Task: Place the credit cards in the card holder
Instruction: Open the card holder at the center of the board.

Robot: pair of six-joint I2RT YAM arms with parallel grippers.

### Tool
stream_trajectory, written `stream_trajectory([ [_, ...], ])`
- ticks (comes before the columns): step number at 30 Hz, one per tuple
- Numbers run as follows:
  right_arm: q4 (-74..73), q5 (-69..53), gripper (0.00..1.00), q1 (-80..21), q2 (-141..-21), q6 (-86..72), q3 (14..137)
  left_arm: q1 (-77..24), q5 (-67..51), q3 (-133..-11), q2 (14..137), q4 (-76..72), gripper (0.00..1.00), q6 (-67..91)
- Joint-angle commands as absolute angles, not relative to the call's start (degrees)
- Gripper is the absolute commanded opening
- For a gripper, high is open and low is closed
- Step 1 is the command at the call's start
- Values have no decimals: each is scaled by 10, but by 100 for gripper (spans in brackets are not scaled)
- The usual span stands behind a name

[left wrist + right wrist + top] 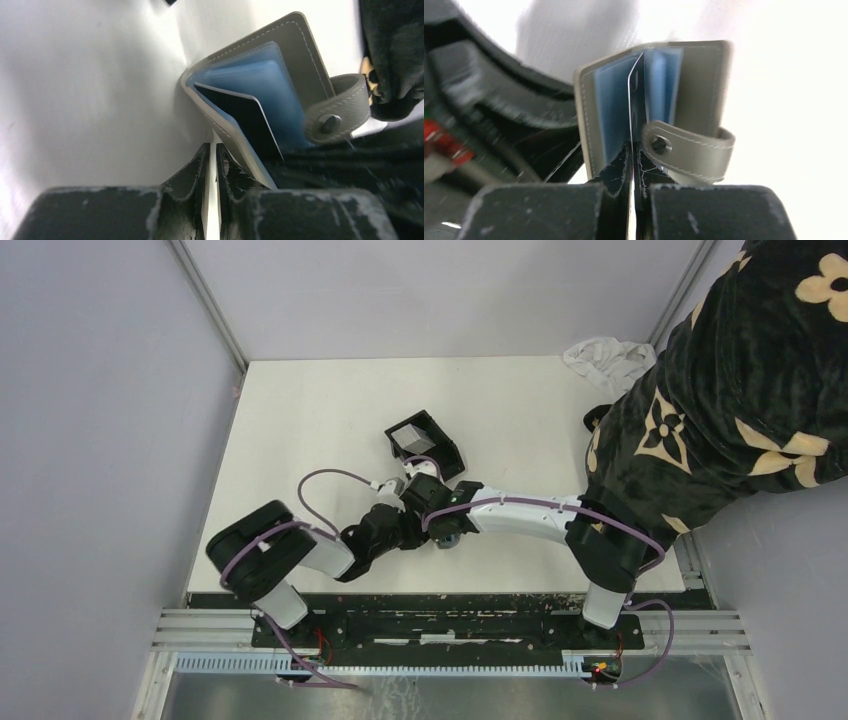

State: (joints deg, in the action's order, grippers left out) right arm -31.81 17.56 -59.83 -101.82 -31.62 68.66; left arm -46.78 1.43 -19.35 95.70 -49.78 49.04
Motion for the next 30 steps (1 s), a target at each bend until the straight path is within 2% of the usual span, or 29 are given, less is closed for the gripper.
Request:
stream_trajectory([
  [1,-308,171,1,-607,-1063,-320,699,-480,101,-166,852,-285,18,472],
  [9,-309,171,1,-614,-1086,-323,708,-481,177,-163,648,-139,19,457],
  [15,-309,171,1,-616,-1084,-325,704,-480,170,-171,574,-111,18,472],
  [20,-310,170,1,-616,-1079,-325,702,-482,152,-175,565,-125,18,488],
  [30,-312,166,1,-616,-1076,-326,702,-508,139,-207,654,-196,17,517],
])
